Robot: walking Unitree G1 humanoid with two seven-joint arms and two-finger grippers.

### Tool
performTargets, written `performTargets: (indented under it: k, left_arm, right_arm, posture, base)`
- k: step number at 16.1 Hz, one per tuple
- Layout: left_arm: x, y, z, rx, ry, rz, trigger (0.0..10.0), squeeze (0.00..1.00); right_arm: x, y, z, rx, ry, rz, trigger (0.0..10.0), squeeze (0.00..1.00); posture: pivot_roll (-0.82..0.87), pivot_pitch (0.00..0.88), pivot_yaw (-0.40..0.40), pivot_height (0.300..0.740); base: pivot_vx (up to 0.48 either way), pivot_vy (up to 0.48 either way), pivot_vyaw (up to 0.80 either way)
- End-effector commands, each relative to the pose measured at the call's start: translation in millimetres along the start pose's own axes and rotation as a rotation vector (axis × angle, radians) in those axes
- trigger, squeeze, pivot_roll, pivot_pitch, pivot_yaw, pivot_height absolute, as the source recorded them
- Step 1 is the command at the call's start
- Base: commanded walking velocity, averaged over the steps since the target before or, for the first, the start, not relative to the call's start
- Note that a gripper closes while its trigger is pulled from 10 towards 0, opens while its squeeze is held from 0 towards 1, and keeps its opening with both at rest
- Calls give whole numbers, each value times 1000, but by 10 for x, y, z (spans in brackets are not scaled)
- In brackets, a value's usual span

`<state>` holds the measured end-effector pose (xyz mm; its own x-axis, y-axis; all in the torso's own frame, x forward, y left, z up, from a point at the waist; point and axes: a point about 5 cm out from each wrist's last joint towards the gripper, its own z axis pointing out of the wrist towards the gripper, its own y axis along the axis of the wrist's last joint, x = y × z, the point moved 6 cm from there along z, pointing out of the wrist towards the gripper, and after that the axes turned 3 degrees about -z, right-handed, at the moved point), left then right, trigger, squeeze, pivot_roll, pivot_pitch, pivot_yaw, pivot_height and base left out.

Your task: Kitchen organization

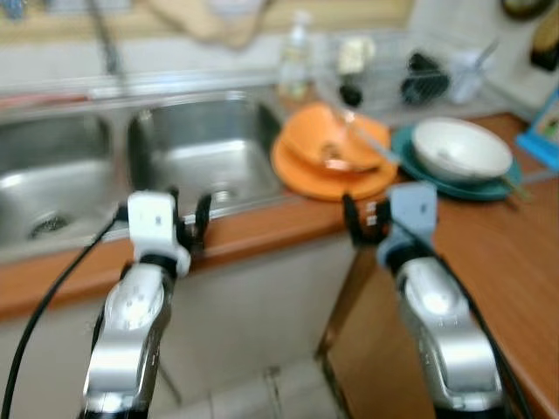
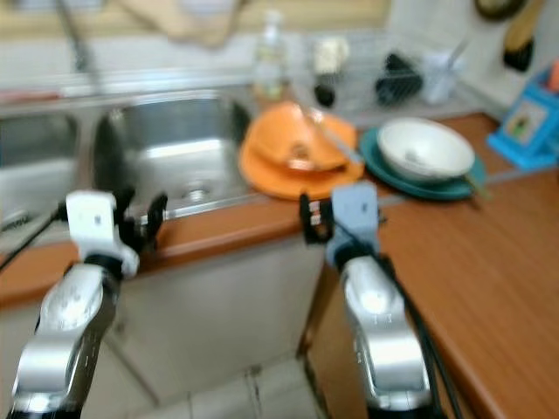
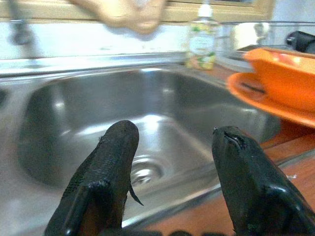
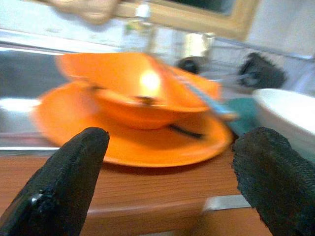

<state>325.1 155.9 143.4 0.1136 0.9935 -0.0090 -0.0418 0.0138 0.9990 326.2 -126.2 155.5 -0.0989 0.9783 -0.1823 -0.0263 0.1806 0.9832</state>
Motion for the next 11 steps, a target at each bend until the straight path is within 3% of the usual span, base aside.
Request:
performTargets:
  k: [1,6,9,11]
  left_arm:
    - [-117,69,29,-20,-32,-13,10000,0]
    - [-181,197,61,-56,-65,-2,10000,0]
    - [-189,250,73,-60,-79,12,10000,0]
    - [-167,308,69,-74,-89,20,10000,0]
  right_arm:
    - [-122,154,-12,-55,-37,2,10000,0]
    - [-181,417,-22,-119,-4,107,10000,0]
    - [-187,548,14,-126,53,131,10000,0]
    - [-226,685,62,-143,92,106,10000,0]
  posture:
    - [-41,0,-1,740]
    - [-47,0,5,740]
    - [-46,0,6,740]
    - [-41,0,6,740]
  base:
    - [375,0,0]
    - [366,0,0]
    - [313,0,0]
    - [0,0,0]
